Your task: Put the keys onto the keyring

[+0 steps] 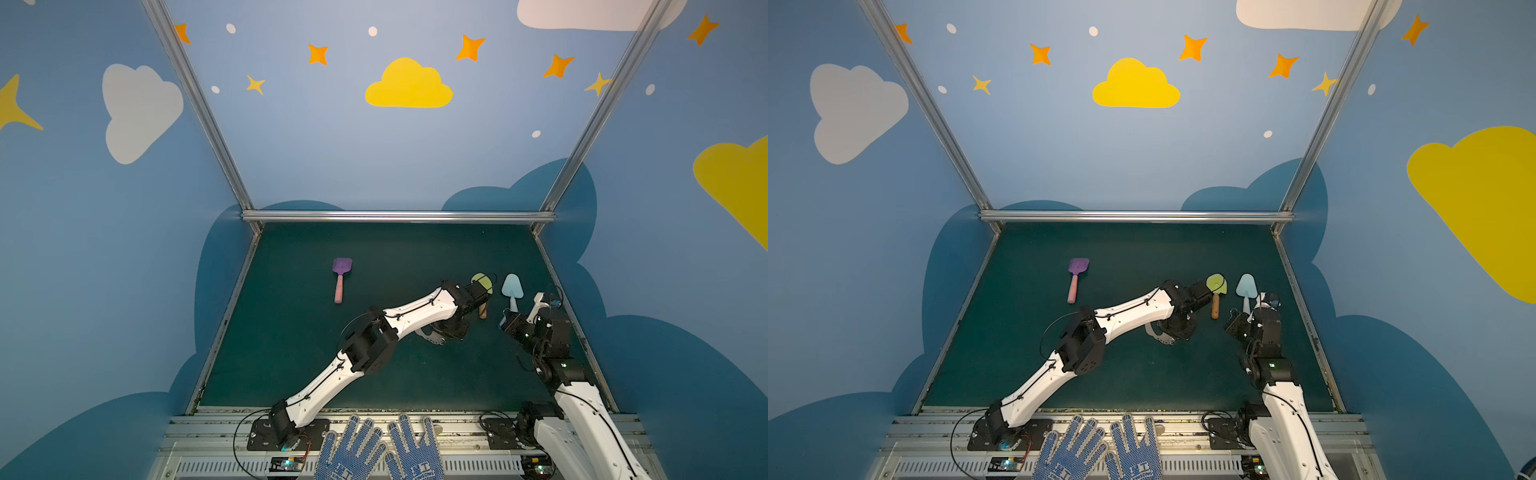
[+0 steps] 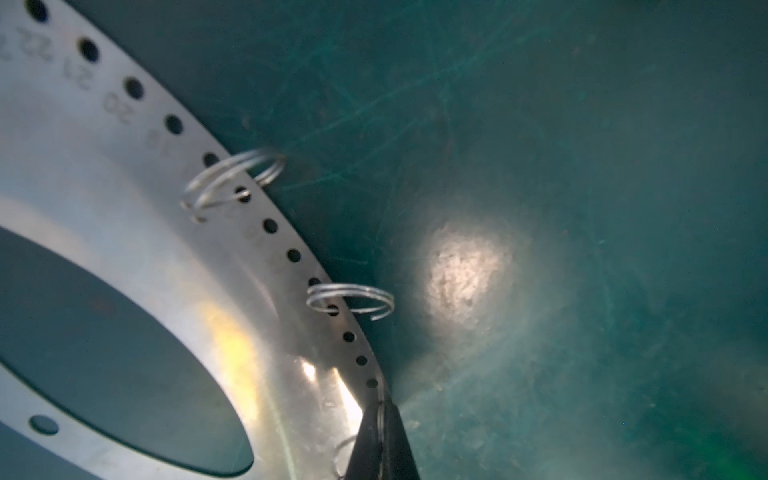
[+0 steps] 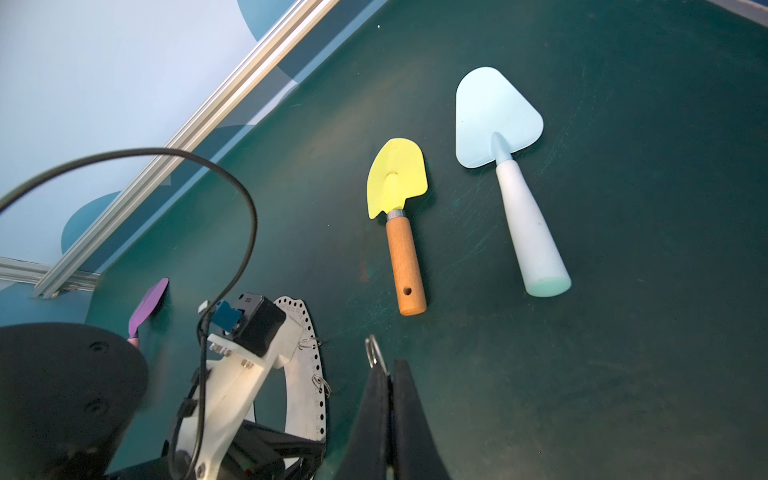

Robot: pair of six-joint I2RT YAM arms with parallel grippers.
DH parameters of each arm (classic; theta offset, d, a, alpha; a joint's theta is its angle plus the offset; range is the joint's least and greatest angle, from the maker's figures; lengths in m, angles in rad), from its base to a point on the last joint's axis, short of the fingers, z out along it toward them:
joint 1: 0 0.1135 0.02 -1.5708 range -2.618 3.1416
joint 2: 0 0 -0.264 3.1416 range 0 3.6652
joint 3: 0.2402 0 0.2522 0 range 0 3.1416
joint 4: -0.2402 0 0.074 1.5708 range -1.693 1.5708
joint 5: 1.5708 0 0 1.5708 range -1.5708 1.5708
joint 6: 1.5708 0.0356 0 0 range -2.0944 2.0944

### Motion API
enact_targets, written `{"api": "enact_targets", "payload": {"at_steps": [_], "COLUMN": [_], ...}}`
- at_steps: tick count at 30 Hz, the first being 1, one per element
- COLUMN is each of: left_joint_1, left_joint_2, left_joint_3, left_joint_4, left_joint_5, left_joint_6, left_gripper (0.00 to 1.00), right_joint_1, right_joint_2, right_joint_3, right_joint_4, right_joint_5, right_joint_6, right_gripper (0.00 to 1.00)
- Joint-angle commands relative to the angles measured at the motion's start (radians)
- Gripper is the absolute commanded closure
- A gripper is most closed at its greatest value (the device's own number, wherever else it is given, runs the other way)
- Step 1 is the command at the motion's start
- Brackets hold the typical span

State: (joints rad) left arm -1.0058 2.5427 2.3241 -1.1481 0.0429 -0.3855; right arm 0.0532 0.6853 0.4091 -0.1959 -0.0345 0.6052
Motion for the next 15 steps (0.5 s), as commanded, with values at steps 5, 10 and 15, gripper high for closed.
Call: {"api": "enact_targets", "payload": {"at_steps": [5, 10, 15], "left_joint_1": [0.124, 0.232, 0.271], "left_joint_2": [-0.147, -0.216, -0.242], "left_joint_3": [-0.159, -0.256, -0.305], "left_joint_4": [-0.002, 0.037, 0.060], "left_joint_5": [-0.125, -0.186, -0.190], "left_joint_6": [0.039, 0.058, 0.090], "left_gripper": [0.96, 0.96, 0.96], "right_joint_1": [0.000, 0.028, 0.109], "right_joint_2": [0.039, 0.088, 0.154], "right_joint_3": [-0.017, -0.018, 0.001], "right_joint_4": [0.100, 0.156, 0.197], "right_joint_5": [-0.140, -0.187, -0.190], "right_joint_6": [-0.006, 0.001, -0.005], "right_gripper": [1.00, 1.00, 1.00]}}
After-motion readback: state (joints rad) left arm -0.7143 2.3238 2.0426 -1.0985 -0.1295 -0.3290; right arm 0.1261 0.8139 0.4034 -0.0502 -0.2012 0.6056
